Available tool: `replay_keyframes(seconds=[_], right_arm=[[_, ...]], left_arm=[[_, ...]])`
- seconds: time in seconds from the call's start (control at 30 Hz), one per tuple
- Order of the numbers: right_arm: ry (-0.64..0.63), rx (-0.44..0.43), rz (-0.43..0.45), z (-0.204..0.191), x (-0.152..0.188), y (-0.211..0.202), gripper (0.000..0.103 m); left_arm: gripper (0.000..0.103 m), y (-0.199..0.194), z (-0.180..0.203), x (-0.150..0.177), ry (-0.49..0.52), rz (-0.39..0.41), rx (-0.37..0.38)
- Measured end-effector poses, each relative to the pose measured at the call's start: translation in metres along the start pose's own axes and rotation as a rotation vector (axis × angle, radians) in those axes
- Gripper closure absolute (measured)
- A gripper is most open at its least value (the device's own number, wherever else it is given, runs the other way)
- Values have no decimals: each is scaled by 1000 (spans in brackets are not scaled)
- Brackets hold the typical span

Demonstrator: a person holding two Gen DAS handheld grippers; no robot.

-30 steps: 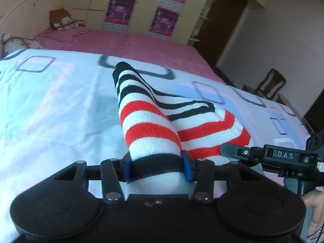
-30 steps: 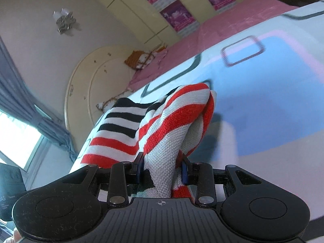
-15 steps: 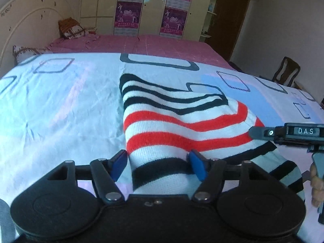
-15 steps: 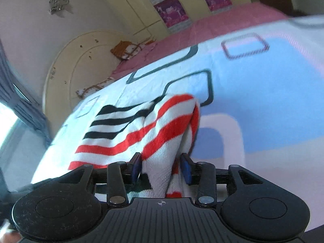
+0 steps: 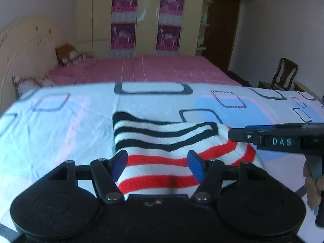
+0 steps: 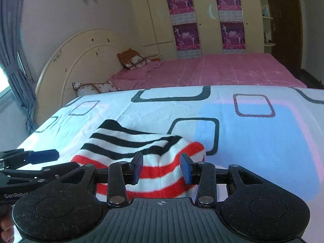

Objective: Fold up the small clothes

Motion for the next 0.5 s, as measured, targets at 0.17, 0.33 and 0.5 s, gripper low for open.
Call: replay_keyframes(seconds=[0.17,0.33,0.5], right_arm=[[-37,38,-24,-5,0,28,63],[-114,134,-76,0,13,61,64],[-41,119,-90,12,14,66,64]], left_arm=[[40,33,-10,3,-41,-45,-37],[36,52,-21,16,-77,-94,-49],[34,47,-24,16,-93,-98,-52]])
Point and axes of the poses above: each gripper's, at about its wrist camera, not at the fingertips, and y roughly the way its jaws point, z to its right, x to its underside, the point moved 3 cm from there along y, roughly the way its jaws point, and after that the axes turned 5 degrees about y, right-handed, at the moved point
